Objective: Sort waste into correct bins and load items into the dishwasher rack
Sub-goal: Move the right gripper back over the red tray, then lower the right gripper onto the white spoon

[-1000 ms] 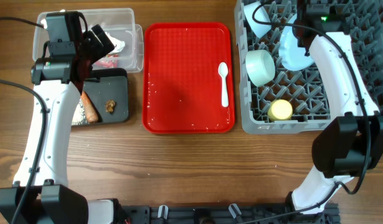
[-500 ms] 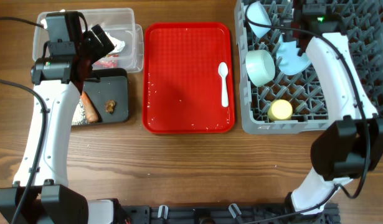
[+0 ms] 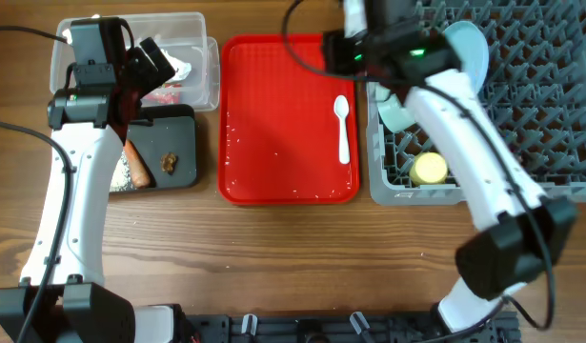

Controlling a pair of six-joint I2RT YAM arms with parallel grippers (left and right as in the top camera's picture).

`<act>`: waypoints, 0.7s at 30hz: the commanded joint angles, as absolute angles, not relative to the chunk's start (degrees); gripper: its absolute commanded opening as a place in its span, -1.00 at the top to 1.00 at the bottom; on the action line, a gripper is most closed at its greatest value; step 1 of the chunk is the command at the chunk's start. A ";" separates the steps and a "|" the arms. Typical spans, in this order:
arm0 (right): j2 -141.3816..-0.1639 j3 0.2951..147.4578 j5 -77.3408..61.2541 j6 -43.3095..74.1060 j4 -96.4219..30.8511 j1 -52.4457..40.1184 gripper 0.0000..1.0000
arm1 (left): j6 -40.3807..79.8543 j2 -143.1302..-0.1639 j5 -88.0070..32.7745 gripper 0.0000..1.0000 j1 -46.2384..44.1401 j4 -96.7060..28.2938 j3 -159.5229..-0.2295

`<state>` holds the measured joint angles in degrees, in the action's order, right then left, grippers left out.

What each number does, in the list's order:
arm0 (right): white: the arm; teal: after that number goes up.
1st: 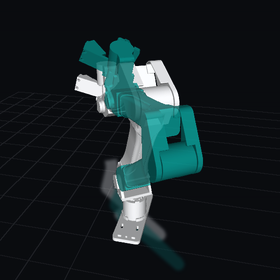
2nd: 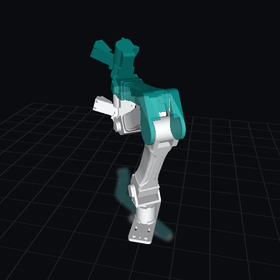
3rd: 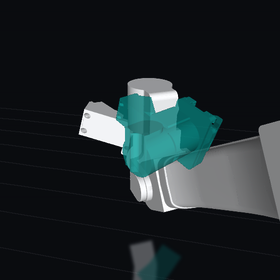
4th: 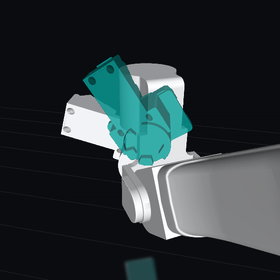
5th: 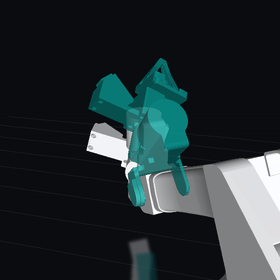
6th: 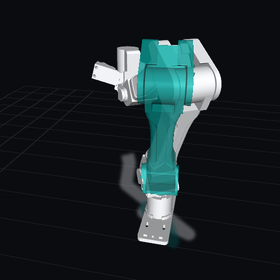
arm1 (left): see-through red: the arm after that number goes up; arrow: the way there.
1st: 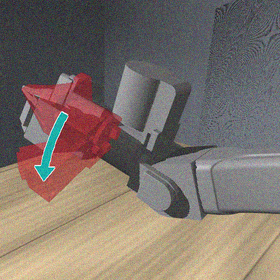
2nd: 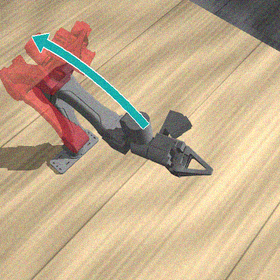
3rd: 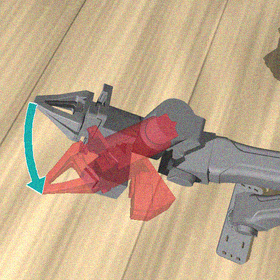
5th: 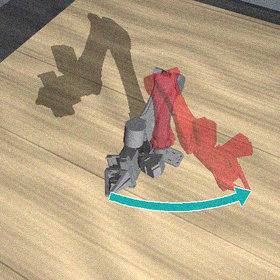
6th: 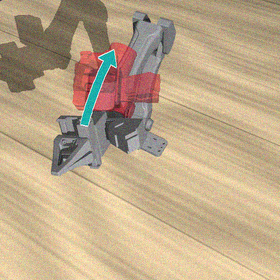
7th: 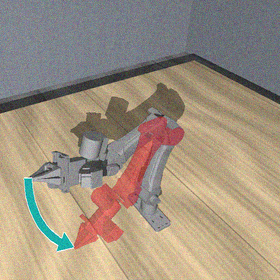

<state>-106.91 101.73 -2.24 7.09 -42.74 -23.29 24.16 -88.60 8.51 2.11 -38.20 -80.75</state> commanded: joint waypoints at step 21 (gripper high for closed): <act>-127.68 101.62 7.81 18.20 -51.70 -25.56 -0.05 | 24.47 -88.60 8.45 -1.00 2.37 -38.02 -81.01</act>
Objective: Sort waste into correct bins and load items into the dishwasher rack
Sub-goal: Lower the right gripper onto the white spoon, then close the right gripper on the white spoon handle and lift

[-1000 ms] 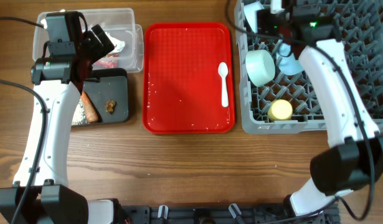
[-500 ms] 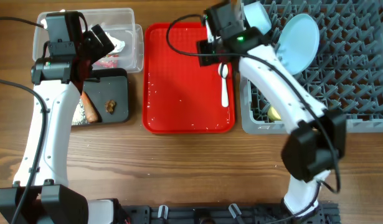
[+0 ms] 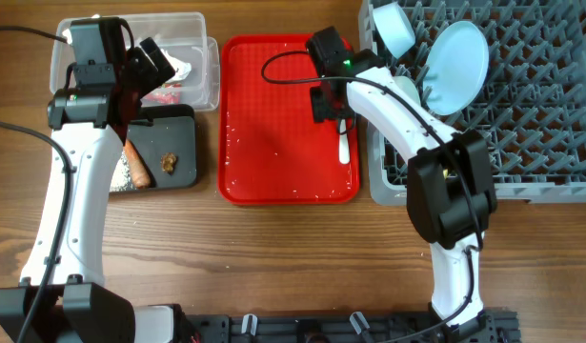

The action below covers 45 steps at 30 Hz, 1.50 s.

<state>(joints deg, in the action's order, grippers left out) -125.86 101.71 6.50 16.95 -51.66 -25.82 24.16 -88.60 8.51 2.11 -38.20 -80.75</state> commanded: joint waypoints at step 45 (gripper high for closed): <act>-130.96 101.54 4.47 15.97 -54.85 -23.07 0.19 | 24.47 -88.60 8.45 -1.00 2.37 -38.02 -81.01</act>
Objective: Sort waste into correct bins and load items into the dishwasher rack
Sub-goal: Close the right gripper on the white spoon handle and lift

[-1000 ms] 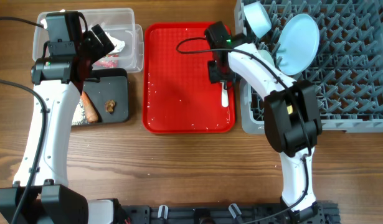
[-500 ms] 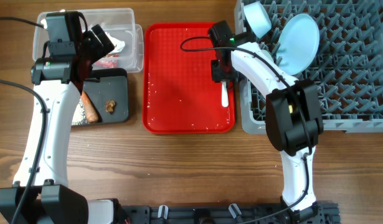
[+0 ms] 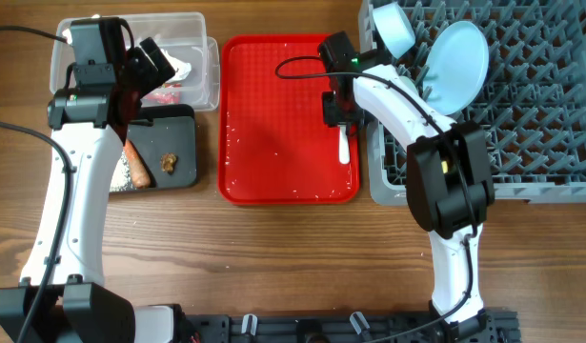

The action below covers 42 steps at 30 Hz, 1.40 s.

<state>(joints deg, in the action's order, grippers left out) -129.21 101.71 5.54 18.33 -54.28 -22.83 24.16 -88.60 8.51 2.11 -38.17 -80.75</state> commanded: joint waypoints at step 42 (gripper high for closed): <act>-130.39 105.14 -2.90 13.28 -56.55 -23.27 0.91 | 24.47 -88.60 8.45 -1.00 2.37 -38.02 -81.01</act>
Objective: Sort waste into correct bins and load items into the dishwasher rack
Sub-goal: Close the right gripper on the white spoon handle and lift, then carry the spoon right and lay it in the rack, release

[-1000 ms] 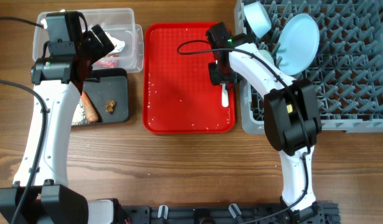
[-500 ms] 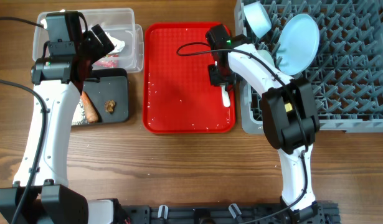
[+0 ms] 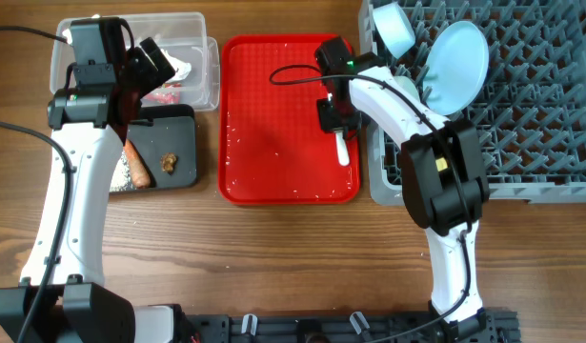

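Observation:
A white spoon point(image 3: 343, 151) lies on the red tray point(image 3: 273, 124) near its right edge, with only its handle showing. My right gripper point(image 3: 332, 116) sits over the spoon's bowl end and hides it; the jaws cannot be made out from above. The grey dishwasher rack point(image 3: 521, 114) at the right holds a pale blue bowl point(image 3: 393, 27) and a pale blue plate point(image 3: 460, 52). My left gripper point(image 3: 151, 63) hangs open over the near edge of the clear bin point(image 3: 192, 38), holding nothing.
A black tray point(image 3: 183, 133) below the clear bin carries a carrot piece point(image 3: 138, 164) and a brown scrap point(image 3: 169, 162), with crumpled foil point(image 3: 116, 176) beside it. Red and white waste lies in the clear bin. Bare wooden table runs along the front.
My right gripper has shifted slightly toward the front of the tray, further along the spoon. The spoon lies where it was. The left arm has not moved.
My right gripper was first over the rack's left end, with the spoon lying uncovered on the tray. Then it was at the spoon's bowl end, stayed there, and now sits a little further along it. The left arm stayed by the clear bin throughout.

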Controlling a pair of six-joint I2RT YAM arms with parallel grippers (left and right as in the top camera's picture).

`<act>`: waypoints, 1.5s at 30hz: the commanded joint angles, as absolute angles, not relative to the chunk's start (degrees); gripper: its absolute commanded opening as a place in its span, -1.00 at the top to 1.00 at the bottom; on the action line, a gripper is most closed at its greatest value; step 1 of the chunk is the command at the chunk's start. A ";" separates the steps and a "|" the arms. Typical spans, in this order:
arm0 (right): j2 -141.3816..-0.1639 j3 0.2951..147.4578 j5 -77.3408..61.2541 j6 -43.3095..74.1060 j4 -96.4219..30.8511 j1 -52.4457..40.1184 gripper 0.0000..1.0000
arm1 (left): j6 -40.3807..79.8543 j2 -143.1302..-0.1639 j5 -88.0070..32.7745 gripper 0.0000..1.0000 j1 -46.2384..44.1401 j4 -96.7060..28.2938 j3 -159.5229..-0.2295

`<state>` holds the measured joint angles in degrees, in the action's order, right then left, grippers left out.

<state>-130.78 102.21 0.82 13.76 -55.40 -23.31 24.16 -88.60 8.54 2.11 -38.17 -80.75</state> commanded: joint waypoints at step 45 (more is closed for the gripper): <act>-99.09 86.63 5.43 66.57 -57.12 13.15 -0.57 | 24.47 -88.60 8.45 -1.00 2.37 -38.02 -81.01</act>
